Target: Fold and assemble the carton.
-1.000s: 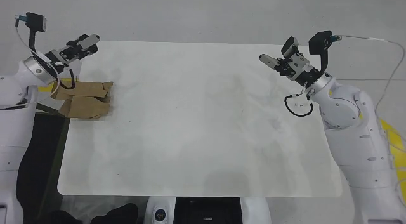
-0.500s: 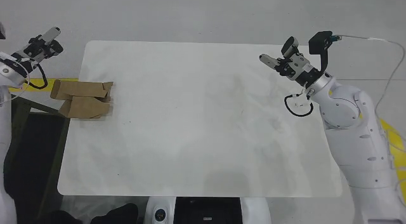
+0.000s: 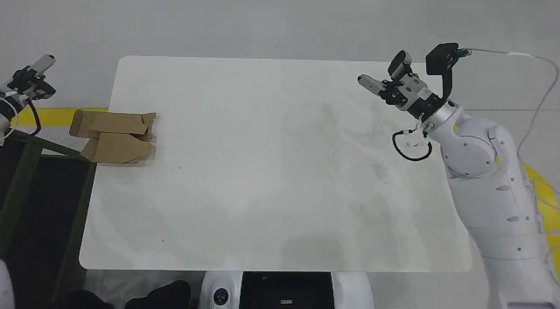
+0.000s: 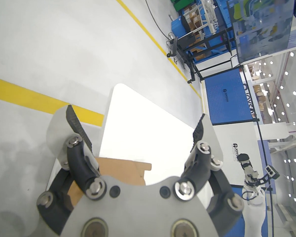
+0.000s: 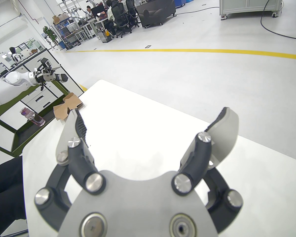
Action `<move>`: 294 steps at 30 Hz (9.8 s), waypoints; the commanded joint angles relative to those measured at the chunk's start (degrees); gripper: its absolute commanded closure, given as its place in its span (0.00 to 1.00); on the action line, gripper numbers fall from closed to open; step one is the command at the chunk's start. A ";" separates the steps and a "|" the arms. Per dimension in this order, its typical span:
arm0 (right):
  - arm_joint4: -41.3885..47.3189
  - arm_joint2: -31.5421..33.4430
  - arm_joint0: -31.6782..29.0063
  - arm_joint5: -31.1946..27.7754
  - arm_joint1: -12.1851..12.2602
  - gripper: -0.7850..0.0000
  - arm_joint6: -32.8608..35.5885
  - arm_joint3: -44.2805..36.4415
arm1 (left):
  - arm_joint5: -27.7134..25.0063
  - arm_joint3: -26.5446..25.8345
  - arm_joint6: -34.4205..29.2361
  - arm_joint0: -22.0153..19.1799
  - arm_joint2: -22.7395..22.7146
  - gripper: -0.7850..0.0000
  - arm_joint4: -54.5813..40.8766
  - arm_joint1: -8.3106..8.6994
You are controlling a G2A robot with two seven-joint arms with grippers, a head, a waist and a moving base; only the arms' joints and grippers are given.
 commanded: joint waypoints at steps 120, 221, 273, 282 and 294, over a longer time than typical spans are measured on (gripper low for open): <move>0.00 0.00 -0.01 0.00 0.00 0.00 0.00 0.00 | -5.10 -20.02 -27.38 -21.37 37.24 1.00 -28.51 -15.31; 63.34 -43.33 28.06 -17.54 -3.80 1.00 34.52 25.50 | -8.49 -22.75 -24.00 -19.25 46.94 0.00 -38.45 -9.89; 57.97 -32.37 21.69 -8.66 -7.09 1.00 20.12 25.73 | -3.91 -26.84 -28.57 -10.19 46.35 1.00 -45.16 -11.70; 57.48 -30.71 21.60 -7.13 -7.16 0.00 23.21 26.31 | -1.05 -24.19 -31.43 -11.33 45.59 1.00 -44.13 -12.20; 57.08 -24.93 18.41 -2.96 -4.28 0.00 39.18 25.14 | 4.79 -23.95 -37.28 -11.90 45.35 1.00 -41.48 -11.92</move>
